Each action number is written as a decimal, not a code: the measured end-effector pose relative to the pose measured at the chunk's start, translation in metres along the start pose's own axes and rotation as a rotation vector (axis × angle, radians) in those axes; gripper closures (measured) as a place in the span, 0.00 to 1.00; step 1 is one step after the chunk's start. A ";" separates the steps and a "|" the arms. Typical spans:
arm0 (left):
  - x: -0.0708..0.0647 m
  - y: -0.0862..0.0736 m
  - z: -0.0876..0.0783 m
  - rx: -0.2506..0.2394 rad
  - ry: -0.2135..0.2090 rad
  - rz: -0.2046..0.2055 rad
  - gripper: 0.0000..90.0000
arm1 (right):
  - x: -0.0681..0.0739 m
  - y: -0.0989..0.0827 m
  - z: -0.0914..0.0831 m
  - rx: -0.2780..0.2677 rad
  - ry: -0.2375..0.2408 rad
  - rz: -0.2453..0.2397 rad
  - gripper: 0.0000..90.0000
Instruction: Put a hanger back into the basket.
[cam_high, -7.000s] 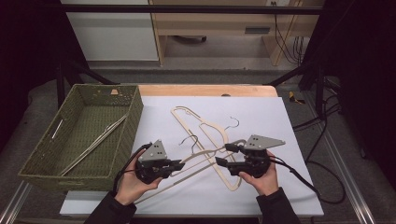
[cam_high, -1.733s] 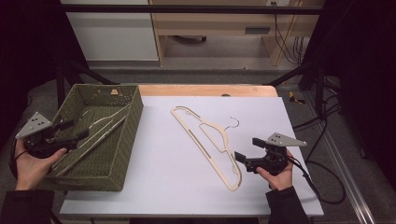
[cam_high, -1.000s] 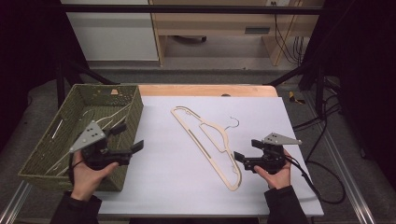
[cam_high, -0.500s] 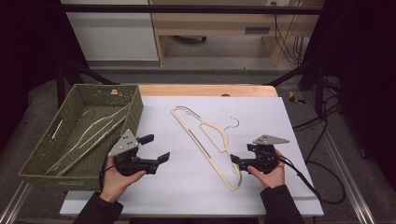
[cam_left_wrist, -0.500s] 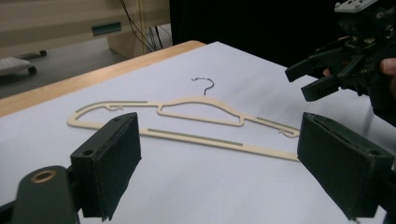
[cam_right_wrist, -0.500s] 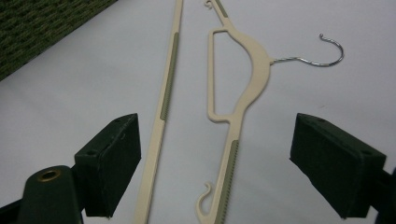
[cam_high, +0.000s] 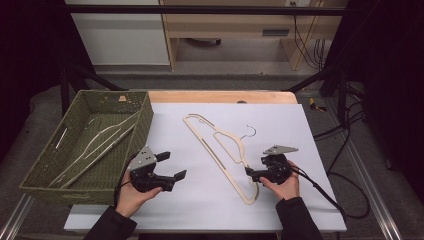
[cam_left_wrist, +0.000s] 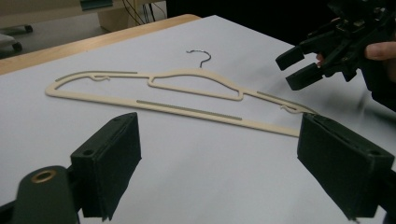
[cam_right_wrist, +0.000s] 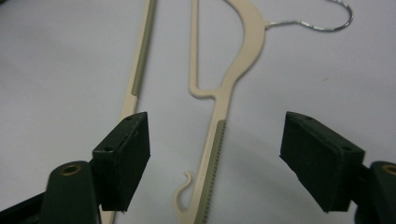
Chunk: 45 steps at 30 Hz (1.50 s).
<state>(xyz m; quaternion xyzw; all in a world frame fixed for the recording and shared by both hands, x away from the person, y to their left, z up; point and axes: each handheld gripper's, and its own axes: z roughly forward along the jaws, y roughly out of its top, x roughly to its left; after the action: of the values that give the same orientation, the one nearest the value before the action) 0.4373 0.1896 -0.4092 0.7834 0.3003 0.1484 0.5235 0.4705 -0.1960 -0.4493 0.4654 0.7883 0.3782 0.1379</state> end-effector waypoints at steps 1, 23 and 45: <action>0.000 0.000 0.001 0.003 -0.001 0.001 0.15 | -0.001 -0.001 0.003 0.023 -0.009 -0.006 0.30; 0.003 -0.010 0.012 0.055 0.014 0.008 0.14 | 0.012 -0.001 0.026 0.193 -0.115 -0.068 0.71; 0.001 -0.011 0.011 0.055 0.011 0.004 0.15 | 0.004 -0.004 0.017 0.227 -0.103 -0.020 0.85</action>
<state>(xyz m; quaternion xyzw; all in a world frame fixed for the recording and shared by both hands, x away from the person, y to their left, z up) 0.4410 0.1855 -0.4234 0.7973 0.3057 0.1452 0.4997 0.4760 -0.1859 -0.4630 0.4890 0.8225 0.2606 0.1286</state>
